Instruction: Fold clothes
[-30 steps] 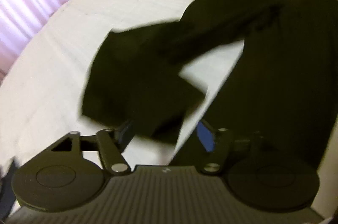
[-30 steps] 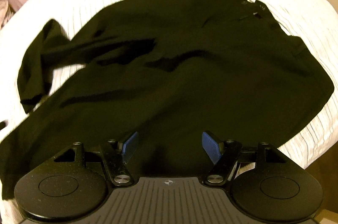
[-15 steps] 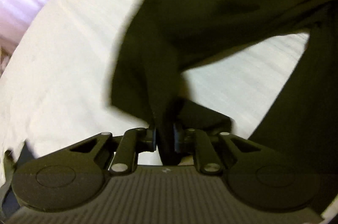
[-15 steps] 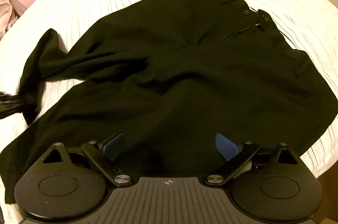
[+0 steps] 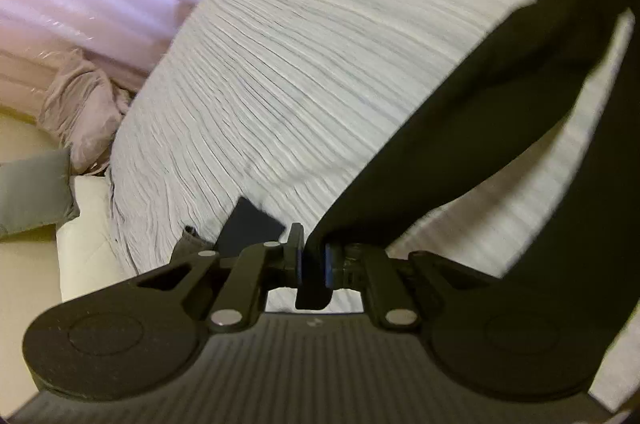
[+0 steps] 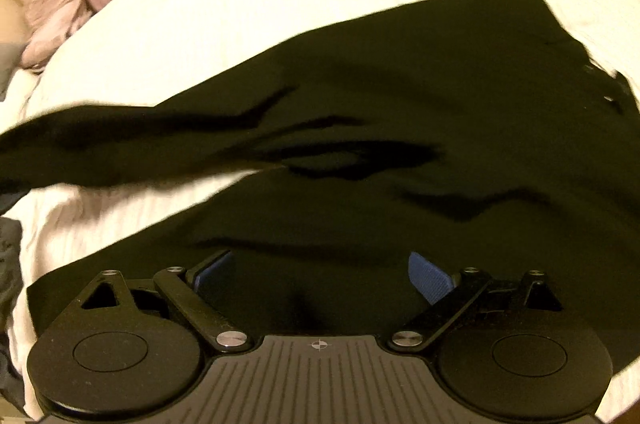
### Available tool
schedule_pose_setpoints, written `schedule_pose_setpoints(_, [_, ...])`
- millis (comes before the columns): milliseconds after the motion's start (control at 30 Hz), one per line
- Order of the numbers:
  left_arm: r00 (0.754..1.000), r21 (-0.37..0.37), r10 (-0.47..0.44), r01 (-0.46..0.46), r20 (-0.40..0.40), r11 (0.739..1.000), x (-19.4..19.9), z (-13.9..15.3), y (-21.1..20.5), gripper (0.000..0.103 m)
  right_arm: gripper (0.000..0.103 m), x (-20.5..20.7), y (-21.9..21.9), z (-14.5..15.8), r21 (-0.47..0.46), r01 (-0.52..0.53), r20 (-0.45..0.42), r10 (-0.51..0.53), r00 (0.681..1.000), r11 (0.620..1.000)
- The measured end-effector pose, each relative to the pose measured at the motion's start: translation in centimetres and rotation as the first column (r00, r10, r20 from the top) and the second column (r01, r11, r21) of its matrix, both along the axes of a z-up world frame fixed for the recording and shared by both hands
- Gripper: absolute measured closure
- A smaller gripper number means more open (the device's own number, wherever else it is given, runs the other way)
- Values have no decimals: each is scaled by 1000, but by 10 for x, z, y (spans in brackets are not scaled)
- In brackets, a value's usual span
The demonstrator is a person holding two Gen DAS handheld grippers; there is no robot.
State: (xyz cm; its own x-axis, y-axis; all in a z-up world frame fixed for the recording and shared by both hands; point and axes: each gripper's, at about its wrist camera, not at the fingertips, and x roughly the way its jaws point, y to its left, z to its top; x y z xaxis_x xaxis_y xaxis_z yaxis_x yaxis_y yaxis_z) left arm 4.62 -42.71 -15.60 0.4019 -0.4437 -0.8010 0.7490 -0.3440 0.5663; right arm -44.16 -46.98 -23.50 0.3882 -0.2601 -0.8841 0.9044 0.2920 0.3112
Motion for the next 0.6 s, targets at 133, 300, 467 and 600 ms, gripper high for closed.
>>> schedule_pose_setpoints(133, [998, 80, 24, -20, -50, 997, 7, -17, 16, 95, 7, 21, -2, 1, -12, -34, 15, 34, 999, 999])
schedule_pose_setpoints(300, [979, 169, 115, -87, -165, 982, 33, -24, -3, 95, 7, 35, 2, 5, -26, -64, 2, 64, 998, 998])
schedule_pose_setpoints(467, [965, 108, 216, -201, -149, 974, 77, -58, -47, 81, 7, 33, 10, 9, -30, -64, -39, 63, 997, 997])
schedule_pose_setpoints(600, [978, 60, 205, -207, 45, 976, 81, -101, -55, 73, 7, 28, 22, 11, -28, -65, -77, 63, 995, 997])
